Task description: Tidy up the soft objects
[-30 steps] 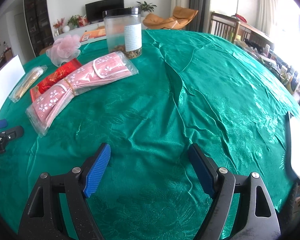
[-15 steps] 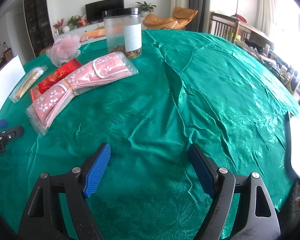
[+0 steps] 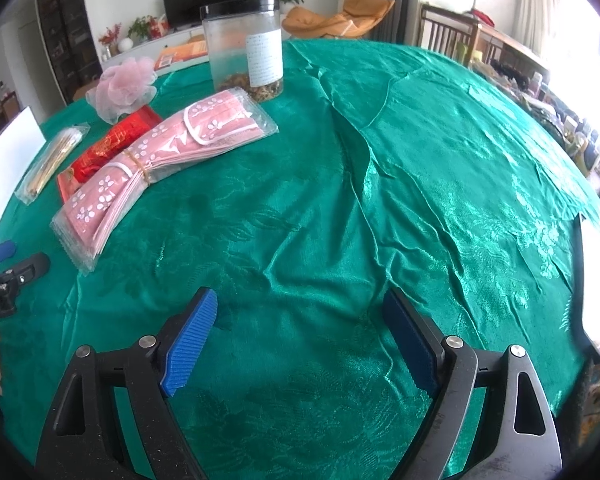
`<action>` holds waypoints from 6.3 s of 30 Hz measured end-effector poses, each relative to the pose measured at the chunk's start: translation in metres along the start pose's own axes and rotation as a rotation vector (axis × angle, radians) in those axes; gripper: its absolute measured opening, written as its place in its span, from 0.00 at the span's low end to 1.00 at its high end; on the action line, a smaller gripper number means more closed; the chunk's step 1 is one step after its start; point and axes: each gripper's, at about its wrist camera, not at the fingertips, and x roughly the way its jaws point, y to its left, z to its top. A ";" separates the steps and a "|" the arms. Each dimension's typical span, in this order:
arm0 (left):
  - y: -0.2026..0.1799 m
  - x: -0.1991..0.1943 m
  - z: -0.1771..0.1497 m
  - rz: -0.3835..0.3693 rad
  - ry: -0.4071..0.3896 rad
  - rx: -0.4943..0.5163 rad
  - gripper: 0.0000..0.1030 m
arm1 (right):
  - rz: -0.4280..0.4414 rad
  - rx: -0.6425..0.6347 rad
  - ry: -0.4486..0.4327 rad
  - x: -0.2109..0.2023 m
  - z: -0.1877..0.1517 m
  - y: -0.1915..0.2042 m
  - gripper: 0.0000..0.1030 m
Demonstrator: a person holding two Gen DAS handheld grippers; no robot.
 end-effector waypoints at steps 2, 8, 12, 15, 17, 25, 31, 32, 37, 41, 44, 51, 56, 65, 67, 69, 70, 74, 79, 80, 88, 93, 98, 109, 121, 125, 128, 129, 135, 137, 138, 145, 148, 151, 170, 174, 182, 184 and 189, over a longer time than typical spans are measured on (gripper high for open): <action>0.000 0.000 0.000 0.000 0.000 0.000 1.00 | 0.166 0.097 0.010 -0.003 0.009 0.004 0.85; 0.000 0.000 0.000 0.000 0.000 0.000 1.00 | 0.317 0.167 0.021 0.011 0.043 0.057 0.84; 0.000 0.000 0.000 -0.001 0.000 0.000 1.00 | 0.217 0.001 0.012 0.030 0.059 0.103 0.81; 0.000 0.000 0.000 0.000 0.000 0.000 1.00 | 0.103 -0.114 0.005 0.040 0.055 0.111 0.61; 0.000 0.000 0.000 0.000 0.000 0.000 1.00 | 0.077 -0.107 -0.001 0.038 0.048 0.095 0.51; 0.000 0.000 0.001 0.004 0.000 -0.004 1.00 | -0.101 -0.001 -0.043 0.018 0.036 0.004 0.47; 0.000 0.000 0.002 0.004 0.000 -0.004 1.00 | -0.226 -0.309 -0.072 0.040 0.099 -0.007 0.52; 0.000 0.000 0.001 0.004 0.000 -0.004 1.00 | -0.246 -0.327 -0.086 0.037 0.105 -0.010 0.64; 0.000 0.000 0.002 0.004 0.000 -0.005 1.00 | -0.155 -0.171 -0.146 0.006 0.097 -0.035 0.76; 0.000 0.000 0.001 0.004 0.000 -0.004 1.00 | -0.111 -0.072 -0.149 0.001 0.055 -0.036 0.76; 0.000 0.000 0.001 0.004 0.000 -0.004 1.00 | -0.107 -0.045 -0.115 0.011 0.033 -0.032 0.76; 0.000 0.000 0.002 0.006 0.000 -0.005 1.00 | -0.085 -0.008 -0.086 0.029 0.036 -0.041 0.87; 0.000 0.001 0.002 0.006 0.000 -0.005 1.00 | -0.083 -0.017 -0.083 0.029 0.036 -0.041 0.89; 0.000 0.001 0.002 0.006 0.000 -0.005 1.00 | -0.083 -0.017 -0.083 0.029 0.036 -0.041 0.89; 0.000 0.001 0.002 0.006 0.000 -0.005 1.00 | -0.083 -0.017 -0.082 0.029 0.036 -0.041 0.89; 0.000 0.001 0.002 0.006 0.000 -0.005 1.00 | -0.083 -0.017 -0.082 0.029 0.036 -0.041 0.89; 0.000 0.001 0.002 0.006 0.000 -0.005 1.00 | -0.083 -0.017 -0.082 0.029 0.036 -0.041 0.89; 0.000 0.001 0.002 0.006 0.000 -0.005 1.00 | -0.084 -0.017 -0.082 0.030 0.035 -0.041 0.89; 0.000 0.001 0.002 0.006 0.001 -0.005 1.00 | -0.083 -0.017 -0.082 0.029 0.036 -0.041 0.89; 0.000 0.000 0.002 0.006 0.001 -0.005 1.00 | -0.083 -0.017 -0.082 0.029 0.036 -0.041 0.89; 0.000 0.000 0.002 0.008 0.001 -0.004 1.00 | -0.099 0.000 -0.069 0.041 0.055 -0.043 0.96; 0.000 0.000 0.001 0.007 0.001 -0.005 1.00 | -0.099 0.002 -0.070 0.040 0.055 -0.043 0.97; 0.000 0.000 0.001 0.007 0.001 -0.004 1.00 | -0.099 0.002 -0.070 0.040 0.055 -0.043 0.97; 0.000 0.000 0.001 0.008 0.001 -0.004 1.00 | -0.099 0.002 -0.070 0.040 0.055 -0.043 0.97; 0.000 0.001 0.002 0.008 0.001 -0.004 1.00 | -0.099 0.002 -0.070 0.040 0.055 -0.043 0.97; 0.000 0.001 0.002 0.008 0.001 -0.004 1.00 | -0.099 0.002 -0.070 0.040 0.055 -0.043 0.97; 0.000 0.001 0.002 0.008 0.001 -0.004 1.00 | -0.099 0.002 -0.070 0.040 0.055 -0.043 0.97; 0.000 0.001 0.002 0.008 0.001 -0.004 1.00 | -0.099 0.002 -0.070 0.040 0.055 -0.043 0.97; 0.000 0.000 0.002 0.008 0.001 -0.004 1.00 | -0.099 0.002 -0.070 0.040 0.055 -0.043 0.97; 0.000 0.000 0.002 0.008 0.001 -0.004 1.00 | -0.099 0.002 -0.070 0.040 0.055 -0.043 0.97; 0.000 0.000 0.002 0.008 0.001 -0.004 1.00 | -0.099 0.002 -0.070 0.040 0.055 -0.043 0.97; 0.000 0.000 0.002 0.008 0.001 -0.004 1.00 | -0.099 0.002 -0.070 0.040 0.055 -0.043 0.97; 0.000 0.000 0.002 0.008 0.001 -0.004 1.00 | -0.099 0.002 -0.070 0.040 0.055 -0.043 0.97; 0.000 0.000 0.002 0.008 0.001 -0.004 1.00 | -0.099 0.002 -0.070 0.040 0.055 -0.043 0.97; 0.000 0.000 0.001 0.009 0.001 -0.003 1.00 | -0.099 0.002 -0.070 0.040 0.055 -0.043 0.97; 0.000 0.001 0.001 0.009 0.001 -0.003 1.00 | -0.099 0.002 -0.070 0.040 0.055 -0.043 0.97; 0.000 0.001 0.001 0.009 0.001 -0.003 1.00 | -0.099 0.002 -0.070 0.040 0.055 -0.043 0.97; 0.000 0.001 0.002 0.009 0.001 -0.003 1.00 | -0.099 0.002 -0.070 0.040 0.055 -0.043 0.97; 0.000 0.001 0.002 0.009 0.002 -0.003 1.00 | -0.099 0.002 -0.070 0.040 0.055 -0.043 0.97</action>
